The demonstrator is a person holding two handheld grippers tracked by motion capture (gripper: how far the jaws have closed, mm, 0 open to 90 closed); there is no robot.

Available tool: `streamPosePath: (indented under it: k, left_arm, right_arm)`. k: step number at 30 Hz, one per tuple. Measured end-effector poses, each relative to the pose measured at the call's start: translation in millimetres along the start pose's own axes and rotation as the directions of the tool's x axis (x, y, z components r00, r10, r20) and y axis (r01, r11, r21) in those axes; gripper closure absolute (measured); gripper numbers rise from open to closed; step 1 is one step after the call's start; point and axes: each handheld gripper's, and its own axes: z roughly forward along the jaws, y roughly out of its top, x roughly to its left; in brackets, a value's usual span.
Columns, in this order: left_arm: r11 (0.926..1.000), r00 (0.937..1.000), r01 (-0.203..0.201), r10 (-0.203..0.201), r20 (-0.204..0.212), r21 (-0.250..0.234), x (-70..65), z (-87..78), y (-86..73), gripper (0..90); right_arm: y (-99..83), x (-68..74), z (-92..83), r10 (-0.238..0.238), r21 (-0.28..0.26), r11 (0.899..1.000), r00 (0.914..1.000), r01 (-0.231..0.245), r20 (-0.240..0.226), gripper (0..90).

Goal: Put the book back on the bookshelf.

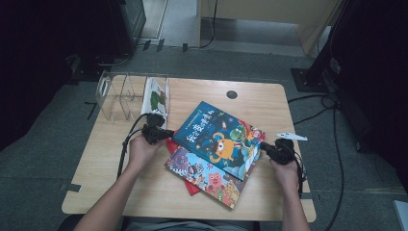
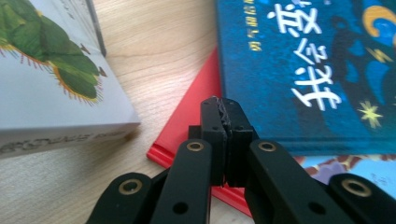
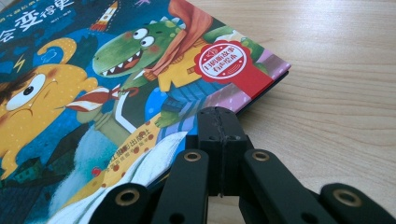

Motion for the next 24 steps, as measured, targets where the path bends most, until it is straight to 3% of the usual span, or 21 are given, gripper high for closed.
streamPosePath:
  k: [5,17,24]
  left_arm:
    - [0.9999,0.9999,0.009,-0.009,-0.005,0.010,-0.6,4.3,-0.8,90.0]
    - [0.9994,0.9978,0.001,-0.003,0.067,0.035,-10.8,-4.6,-19.6,90.0]
    - [0.9990,0.9964,-0.004,0.000,0.085,0.043,-17.7,-9.2,-29.8,90.0]
  right_arm:
    - [1.2,-0.9,0.8,0.007,-0.003,1.000,1.0000,-0.007,0.006,90.0]
    - [1.8,-2.3,1.4,0.023,-0.003,1.000,0.9996,-0.023,-0.014,90.0]
    - [2.6,-2.7,2.6,0.023,0.005,1.000,0.9994,-0.023,-0.024,90.0]
